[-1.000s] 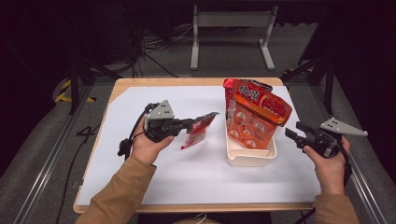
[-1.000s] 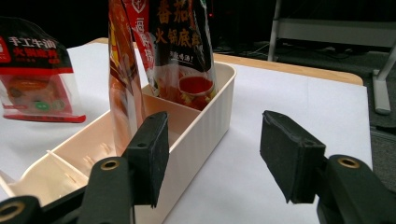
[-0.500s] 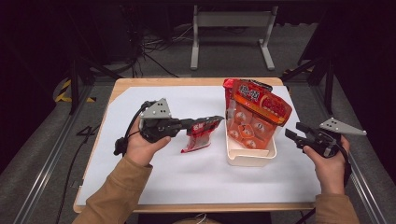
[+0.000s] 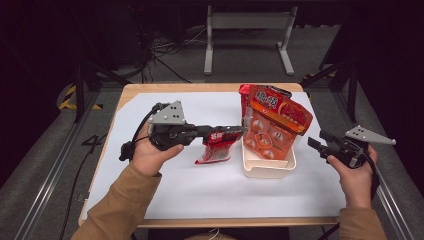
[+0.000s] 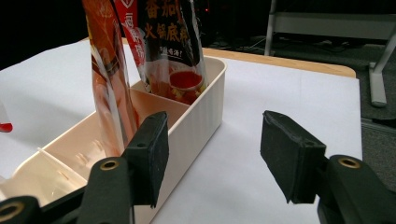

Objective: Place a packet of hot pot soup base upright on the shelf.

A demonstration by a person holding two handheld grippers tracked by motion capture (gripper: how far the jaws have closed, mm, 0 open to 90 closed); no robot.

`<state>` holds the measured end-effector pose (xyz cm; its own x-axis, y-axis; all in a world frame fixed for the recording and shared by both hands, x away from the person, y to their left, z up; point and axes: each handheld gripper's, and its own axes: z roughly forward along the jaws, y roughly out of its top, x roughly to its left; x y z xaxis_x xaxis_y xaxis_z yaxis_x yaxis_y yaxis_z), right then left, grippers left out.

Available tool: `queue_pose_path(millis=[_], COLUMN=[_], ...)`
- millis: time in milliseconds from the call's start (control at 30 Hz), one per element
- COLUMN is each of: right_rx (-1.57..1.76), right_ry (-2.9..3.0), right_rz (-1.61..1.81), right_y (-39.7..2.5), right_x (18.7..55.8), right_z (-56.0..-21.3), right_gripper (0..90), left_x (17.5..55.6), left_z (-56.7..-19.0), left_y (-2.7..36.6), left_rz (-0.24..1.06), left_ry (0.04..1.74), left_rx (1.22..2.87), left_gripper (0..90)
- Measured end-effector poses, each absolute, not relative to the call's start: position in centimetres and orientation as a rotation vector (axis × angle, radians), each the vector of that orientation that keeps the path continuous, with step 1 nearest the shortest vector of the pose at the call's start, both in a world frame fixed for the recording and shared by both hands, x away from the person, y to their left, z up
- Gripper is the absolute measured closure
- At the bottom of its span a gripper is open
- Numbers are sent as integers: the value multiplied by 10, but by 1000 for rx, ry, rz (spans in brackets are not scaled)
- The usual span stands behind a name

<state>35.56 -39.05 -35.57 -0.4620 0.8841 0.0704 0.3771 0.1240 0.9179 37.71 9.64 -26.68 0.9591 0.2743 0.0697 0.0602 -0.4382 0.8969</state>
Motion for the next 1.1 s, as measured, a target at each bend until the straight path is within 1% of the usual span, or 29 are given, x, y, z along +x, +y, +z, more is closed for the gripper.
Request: queue_pose_path(millis=[100,300,367,433,600,1100], right_rx=[1217,1218,1218,1216,1215,1234], right_ry=[1901,1897,1898,1900,1900,1890], right_rz=[1318,1323,1326,1329,1337,1331], right_y=[-391,-392,-392,-392,-392,-398], right_x=[356,356,356,356,356,357], right_z=[-356,-355,-355,-355,-355,-357], right_gripper=[420,421,421,421,420,420], left_x=[377,378,380,382,383,395], left_z=[-263,-260,-259,-258,-257,-248], left_y=[93,90,88,88,85,65], left_rz=[245,216,177,156,136,113], left_ry=[182,126,66,50,29,45], left_rx=[2023,2016,2007,2001,1983,1942], left_gripper=[900,900,900,900,900,900])
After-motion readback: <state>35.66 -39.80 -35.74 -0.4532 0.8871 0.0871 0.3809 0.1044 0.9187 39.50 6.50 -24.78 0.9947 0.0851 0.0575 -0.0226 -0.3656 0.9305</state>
